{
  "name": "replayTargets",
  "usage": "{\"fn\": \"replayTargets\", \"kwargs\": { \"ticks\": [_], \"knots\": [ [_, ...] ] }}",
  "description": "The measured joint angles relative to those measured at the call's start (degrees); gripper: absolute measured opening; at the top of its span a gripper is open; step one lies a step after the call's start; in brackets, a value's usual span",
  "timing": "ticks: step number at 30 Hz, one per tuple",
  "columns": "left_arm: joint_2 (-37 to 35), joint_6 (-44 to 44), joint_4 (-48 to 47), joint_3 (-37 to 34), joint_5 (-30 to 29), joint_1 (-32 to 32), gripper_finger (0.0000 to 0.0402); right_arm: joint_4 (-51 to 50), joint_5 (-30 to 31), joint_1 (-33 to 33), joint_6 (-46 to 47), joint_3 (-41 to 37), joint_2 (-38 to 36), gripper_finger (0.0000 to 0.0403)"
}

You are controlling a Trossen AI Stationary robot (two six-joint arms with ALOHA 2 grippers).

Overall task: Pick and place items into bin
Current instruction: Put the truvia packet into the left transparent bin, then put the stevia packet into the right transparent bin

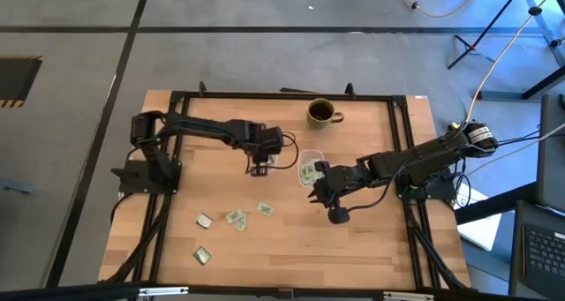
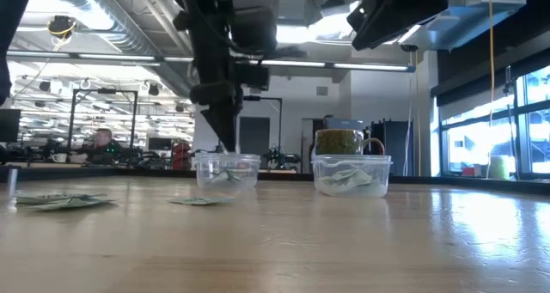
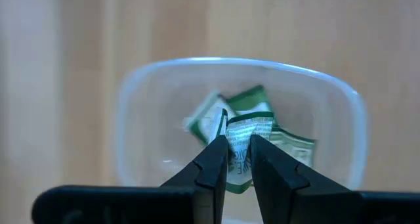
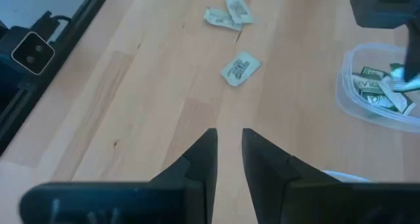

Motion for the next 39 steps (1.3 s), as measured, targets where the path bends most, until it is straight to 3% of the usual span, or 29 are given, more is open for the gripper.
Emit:
{"fn": "replayTargets", "kwargs": {
  "ticks": [8, 19, 23, 29, 39],
  "knots": [
    [2.02, 0.02, -0.81, -0.03, 2.97, 0.65, 0.0068, -0.25, 0.0, 0.0, -0.14, 0.0, 0.0, 0.0074],
    [-1.6, -0.44, -6.31, 0.59, 5.43, 0.54, 0.0154, -0.61, -0.01, 0.02, 0.53, 0.0, 0.0, 0.0074],
    [-5.4, -1.72, -6.96, 0.94, 10.11, -0.63, 0.017, -0.95, 0.01, 0.02, 1.12, 0.0, 0.0, 0.0074],
    [-9.21, -4.84, -6.86, 0.96, 17.89, -6.61, 0.0168, -1.3, -0.01, 0.02, 1.11, 0.0, 0.0, 0.0074],
    [-4.68, -4.48, 1.82, 0.9, 12.82, -19.81, 0.0166, -0.67, 0.02, 0.0, -2.97, 0.0, 0.0, 0.0074]
  ]
}}
